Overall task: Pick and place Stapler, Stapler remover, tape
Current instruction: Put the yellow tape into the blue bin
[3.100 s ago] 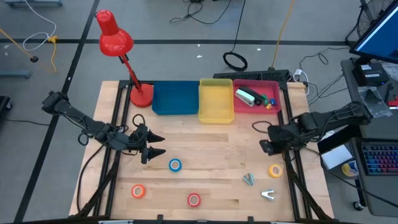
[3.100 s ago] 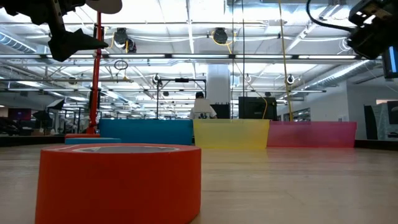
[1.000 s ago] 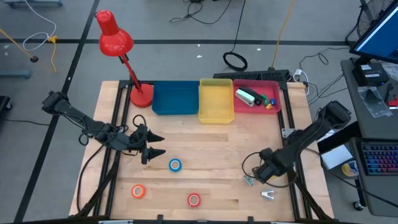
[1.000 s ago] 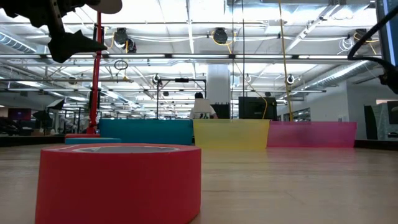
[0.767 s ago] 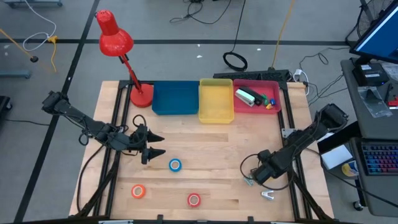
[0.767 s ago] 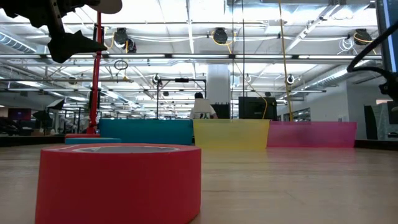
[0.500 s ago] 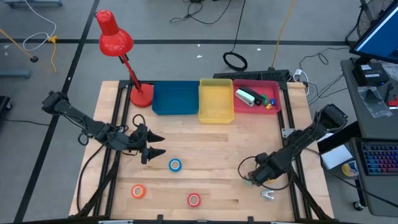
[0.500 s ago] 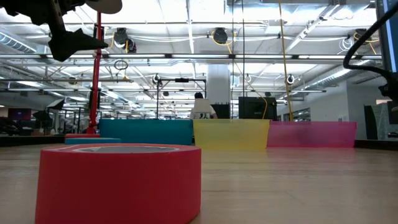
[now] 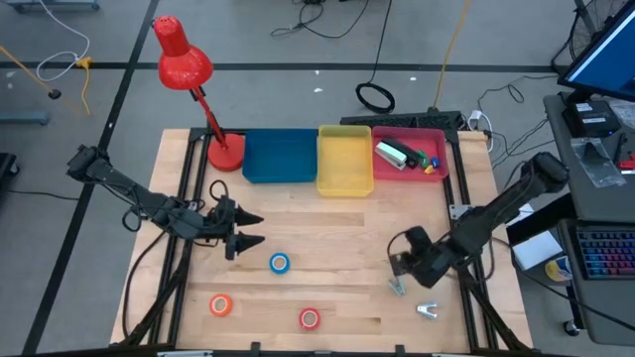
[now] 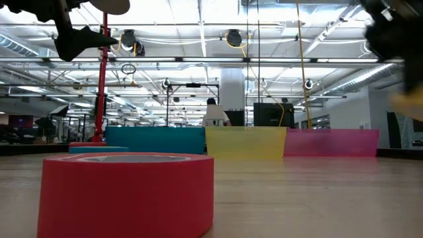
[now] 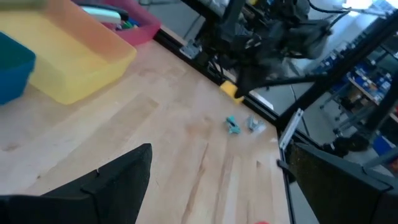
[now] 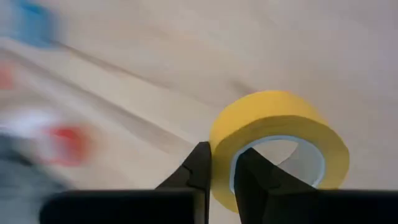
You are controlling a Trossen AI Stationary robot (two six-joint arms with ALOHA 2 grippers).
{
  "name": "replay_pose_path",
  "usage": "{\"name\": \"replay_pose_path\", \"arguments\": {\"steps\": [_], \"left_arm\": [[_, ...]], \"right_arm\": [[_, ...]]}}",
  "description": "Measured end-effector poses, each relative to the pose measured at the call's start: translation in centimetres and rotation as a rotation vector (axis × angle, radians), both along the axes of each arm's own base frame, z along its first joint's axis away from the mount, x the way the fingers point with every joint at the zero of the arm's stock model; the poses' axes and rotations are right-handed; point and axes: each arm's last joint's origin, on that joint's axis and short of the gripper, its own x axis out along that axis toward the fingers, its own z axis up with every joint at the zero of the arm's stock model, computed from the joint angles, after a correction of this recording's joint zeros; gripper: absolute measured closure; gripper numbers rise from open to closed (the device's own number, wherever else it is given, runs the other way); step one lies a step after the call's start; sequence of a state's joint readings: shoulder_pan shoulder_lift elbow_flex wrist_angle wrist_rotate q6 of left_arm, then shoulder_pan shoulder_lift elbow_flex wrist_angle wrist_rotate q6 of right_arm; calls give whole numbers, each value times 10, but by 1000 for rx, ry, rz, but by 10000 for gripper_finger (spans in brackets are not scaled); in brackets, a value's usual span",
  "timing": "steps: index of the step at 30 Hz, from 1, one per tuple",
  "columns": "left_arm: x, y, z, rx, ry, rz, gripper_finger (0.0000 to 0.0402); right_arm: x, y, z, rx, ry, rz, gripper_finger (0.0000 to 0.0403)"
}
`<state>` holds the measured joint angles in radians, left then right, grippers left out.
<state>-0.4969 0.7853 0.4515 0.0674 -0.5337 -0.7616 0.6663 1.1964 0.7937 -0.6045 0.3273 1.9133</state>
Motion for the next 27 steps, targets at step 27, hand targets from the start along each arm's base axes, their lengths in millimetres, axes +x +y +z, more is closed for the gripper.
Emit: {"name": "replay_pose_path", "arguments": {"steps": [27], "left_arm": [[21,-4,10,-215,-205,135,23]], "right_arm": [[139,-64,42,-96,-1187,238,374]]}}
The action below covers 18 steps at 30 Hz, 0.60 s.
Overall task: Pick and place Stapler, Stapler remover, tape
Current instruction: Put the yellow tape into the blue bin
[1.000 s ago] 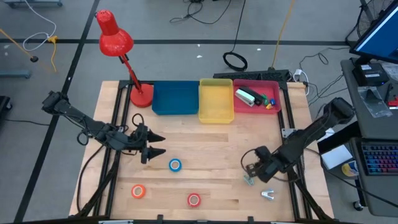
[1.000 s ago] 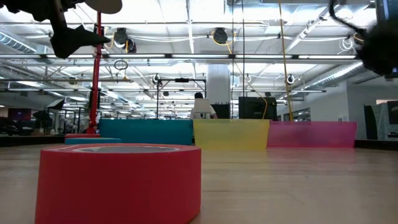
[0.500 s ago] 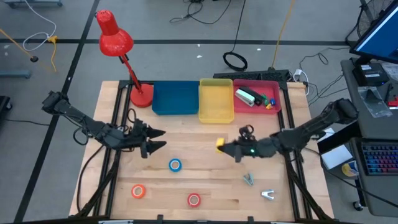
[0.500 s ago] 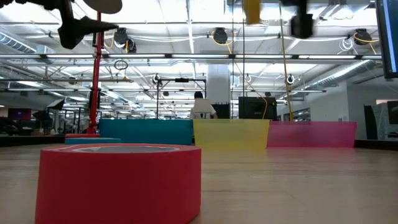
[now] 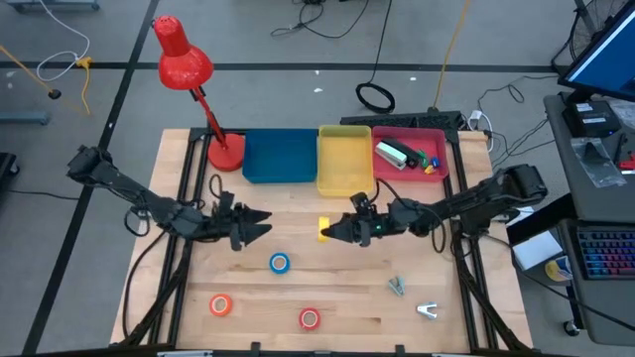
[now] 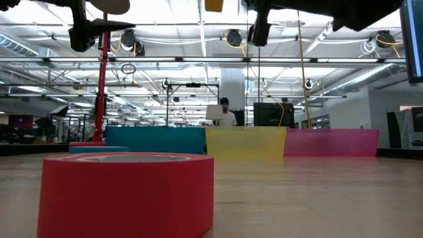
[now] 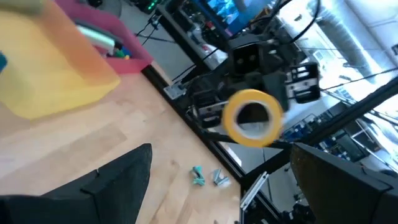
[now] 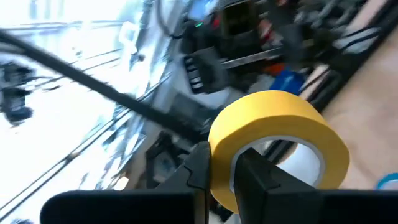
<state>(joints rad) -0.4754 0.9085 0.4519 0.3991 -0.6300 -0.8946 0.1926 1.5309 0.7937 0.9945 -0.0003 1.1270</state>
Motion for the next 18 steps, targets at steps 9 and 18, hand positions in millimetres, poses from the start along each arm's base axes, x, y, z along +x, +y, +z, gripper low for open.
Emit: {"name": "replay_pose_path", "arguments": {"steps": [9,18], "left_arm": [[27,-2,-20,-68,31,0,23],[72,-7,-8,-54,41,-45,23]], "right_arm": [[0,2,2,-2,-42,106,374],[0,1,2,4,-41,77,374]]}}
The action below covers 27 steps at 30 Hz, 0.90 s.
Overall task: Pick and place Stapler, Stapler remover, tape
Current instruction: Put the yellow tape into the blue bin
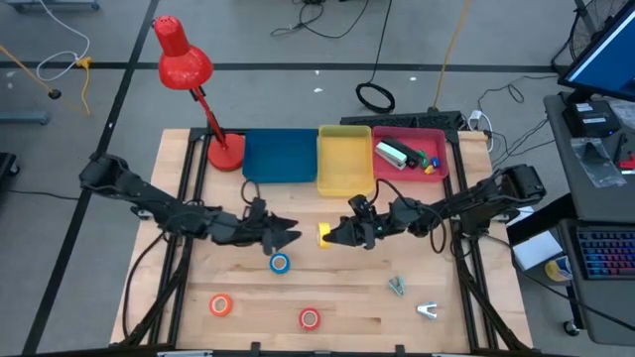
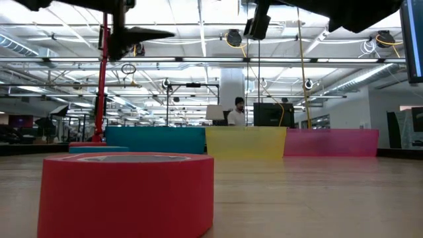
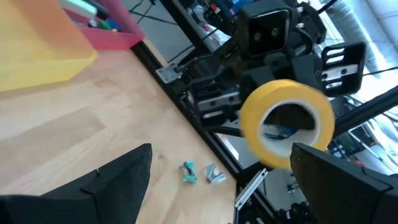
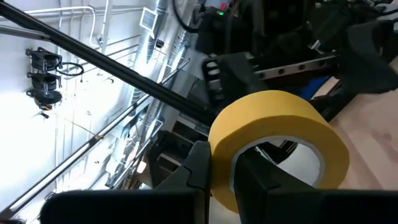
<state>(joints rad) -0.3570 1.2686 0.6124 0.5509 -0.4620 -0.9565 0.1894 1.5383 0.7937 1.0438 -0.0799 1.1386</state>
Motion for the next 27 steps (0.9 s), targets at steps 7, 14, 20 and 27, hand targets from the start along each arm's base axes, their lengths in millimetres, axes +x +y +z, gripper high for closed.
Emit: {"name": "replay_pose_path", "arguments": {"steps": [7,14,20,27], "left_arm": [[35,4,13,39,-9,-55,23],[51,6,14,39,6,-97,23],[53,8,8,24,30,-56,23],[54,11,8,24,31,-27,23]], "right_arm": [[0,0,0,-9,-1,0,374],[-1,2,1,-21,-11,23,374],[0,2,1,-20,-18,24,374],[0,2,1,-20,-14,23,374]]}}
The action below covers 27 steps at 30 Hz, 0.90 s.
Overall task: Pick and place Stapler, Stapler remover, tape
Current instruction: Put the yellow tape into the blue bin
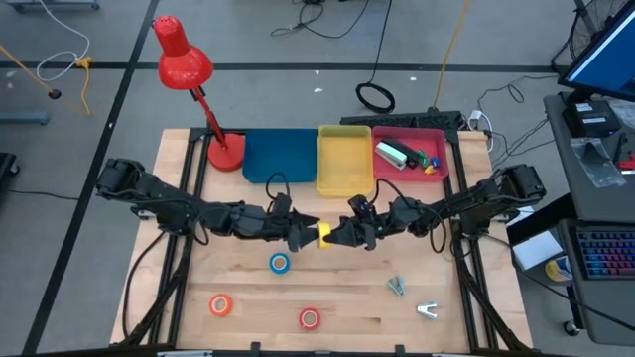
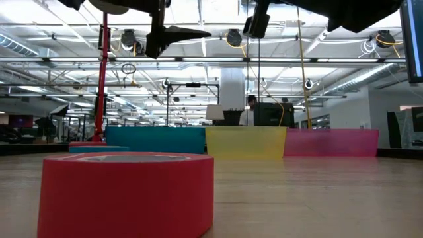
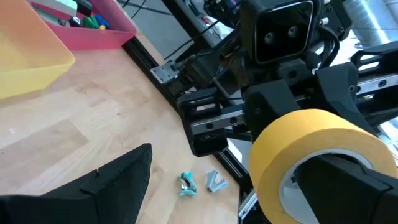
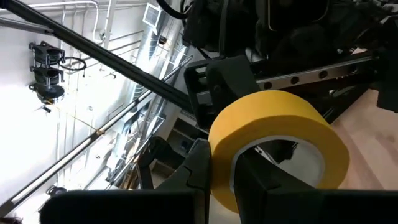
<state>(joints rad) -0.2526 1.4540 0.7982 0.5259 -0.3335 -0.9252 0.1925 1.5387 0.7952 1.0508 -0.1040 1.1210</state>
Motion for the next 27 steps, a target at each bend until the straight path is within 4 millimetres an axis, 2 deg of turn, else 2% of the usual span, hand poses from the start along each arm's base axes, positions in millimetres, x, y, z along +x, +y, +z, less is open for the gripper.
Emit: {"name": "replay_pose_path", "arguments": {"steps": [20,23,27], "left_arm": [[1,3,1,38,-10,33,26],[0,3,0,1,-8,38,59],[0,3,0,-19,-9,38,157]], "right_arm": [[0,-1,-1,-14,2,-13,374],[0,-1,-1,-13,5,-22,374],[1,-2,-3,-15,30,-37,374]]}}
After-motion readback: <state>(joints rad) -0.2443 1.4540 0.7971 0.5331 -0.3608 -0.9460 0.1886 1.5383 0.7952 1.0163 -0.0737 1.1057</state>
